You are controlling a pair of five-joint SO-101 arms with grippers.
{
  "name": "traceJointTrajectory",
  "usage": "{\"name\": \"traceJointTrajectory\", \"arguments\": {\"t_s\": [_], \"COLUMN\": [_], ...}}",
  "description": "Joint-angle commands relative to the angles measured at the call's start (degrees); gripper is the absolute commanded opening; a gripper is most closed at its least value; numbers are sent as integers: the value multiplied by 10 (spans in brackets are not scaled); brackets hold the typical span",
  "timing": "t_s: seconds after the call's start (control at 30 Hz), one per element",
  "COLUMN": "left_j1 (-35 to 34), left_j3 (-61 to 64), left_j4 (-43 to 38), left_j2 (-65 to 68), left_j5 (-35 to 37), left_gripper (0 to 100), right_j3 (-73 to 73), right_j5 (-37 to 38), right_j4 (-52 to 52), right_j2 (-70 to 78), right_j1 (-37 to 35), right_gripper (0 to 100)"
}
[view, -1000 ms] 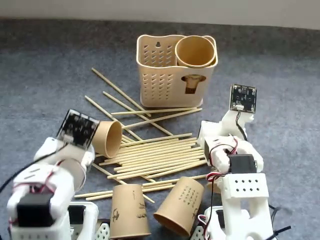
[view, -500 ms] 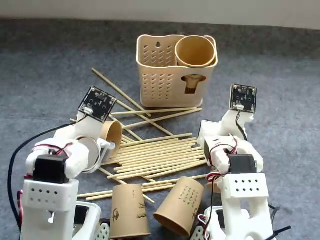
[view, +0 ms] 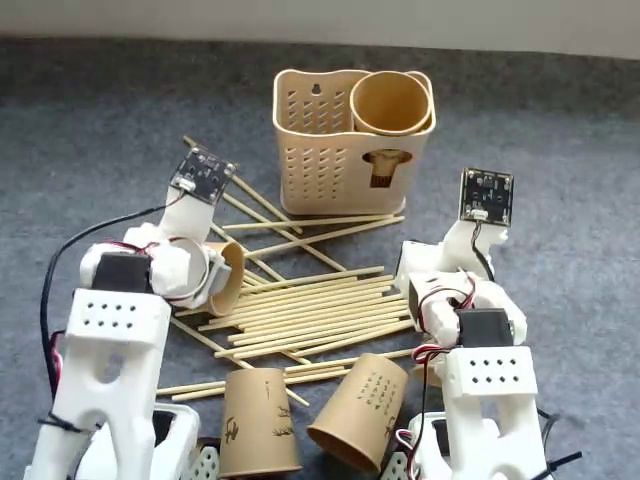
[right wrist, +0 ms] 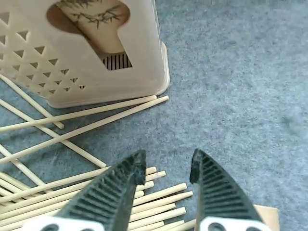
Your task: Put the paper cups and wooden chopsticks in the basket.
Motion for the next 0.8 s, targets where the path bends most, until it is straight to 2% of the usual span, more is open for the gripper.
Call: {"name": "traceJointTrajectory", "arguments": {"t_s": [0.0,0.13,0.27,0.53,0.77], "left_j1": [-32,-39,-36,-38,-38], "left_j3": [-23,-23,-23,-23,-28], "left_j4": [-28,-28,-28,-25,-24], "left_j2": [36,40,40,40,14], "left_j5": [3,1,-41,-44,-42], "left_gripper": [223,165,89,9,7], "right_j3": [-4,-4,-4,-4,-4], "right_j5": [0,0,0,0,0], "right_j4": [-13,-13,-13,-13,-13], "right_j2": [-7,-7,-7,-7,-10], "right_j1": [4,4,4,5,6], "right_gripper": [159,159,159,159,159]}}
